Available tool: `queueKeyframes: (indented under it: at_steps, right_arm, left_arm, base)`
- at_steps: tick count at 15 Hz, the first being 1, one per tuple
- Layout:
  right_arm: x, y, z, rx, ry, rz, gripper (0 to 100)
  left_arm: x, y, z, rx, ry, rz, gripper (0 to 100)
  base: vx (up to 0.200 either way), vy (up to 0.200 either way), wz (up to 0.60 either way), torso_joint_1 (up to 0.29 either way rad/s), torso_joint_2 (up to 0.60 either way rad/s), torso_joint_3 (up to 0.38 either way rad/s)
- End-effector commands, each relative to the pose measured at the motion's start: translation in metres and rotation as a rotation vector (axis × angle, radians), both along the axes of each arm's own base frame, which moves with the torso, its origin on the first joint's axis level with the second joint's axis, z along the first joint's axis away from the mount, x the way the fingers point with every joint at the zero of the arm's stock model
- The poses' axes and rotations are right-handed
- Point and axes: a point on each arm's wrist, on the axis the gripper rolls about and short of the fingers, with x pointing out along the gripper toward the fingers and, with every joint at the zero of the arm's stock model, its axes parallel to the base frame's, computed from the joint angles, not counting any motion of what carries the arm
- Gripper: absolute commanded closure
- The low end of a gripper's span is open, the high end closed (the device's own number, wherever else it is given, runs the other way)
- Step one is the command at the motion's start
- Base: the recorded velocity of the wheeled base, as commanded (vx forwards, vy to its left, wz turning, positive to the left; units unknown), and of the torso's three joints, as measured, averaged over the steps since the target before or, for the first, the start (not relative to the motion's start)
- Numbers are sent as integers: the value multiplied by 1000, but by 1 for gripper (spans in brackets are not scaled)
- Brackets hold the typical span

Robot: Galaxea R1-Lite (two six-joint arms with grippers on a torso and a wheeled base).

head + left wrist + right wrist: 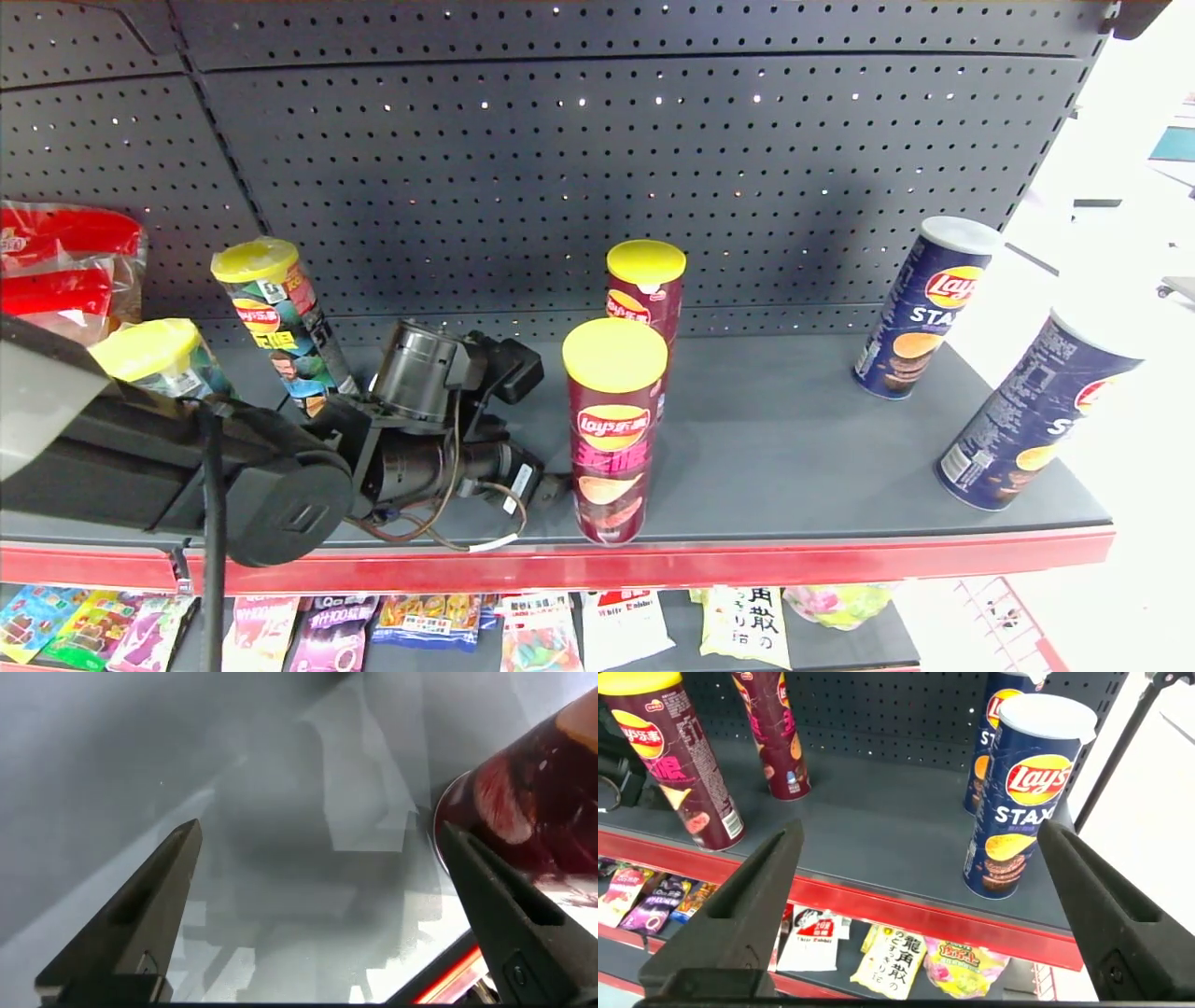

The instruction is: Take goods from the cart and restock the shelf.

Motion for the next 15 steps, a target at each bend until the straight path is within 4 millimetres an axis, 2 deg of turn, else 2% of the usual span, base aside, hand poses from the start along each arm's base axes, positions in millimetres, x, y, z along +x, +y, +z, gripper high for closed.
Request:
queueKeyframes:
  at_steps: [1, 15]
  right_arm:
    - [1, 0, 0, -2, 5, 1, 0]
    - [1, 0, -1, 5, 9, 0, 0]
  left_arm:
    - [-1, -2, 1, -1, -1, -7, 0]
    - [-2, -5, -2, 0, 4, -16, 0]
  base:
    - [0, 0, 0, 0, 0, 0]
    - [0, 0, 0, 0, 0, 0]
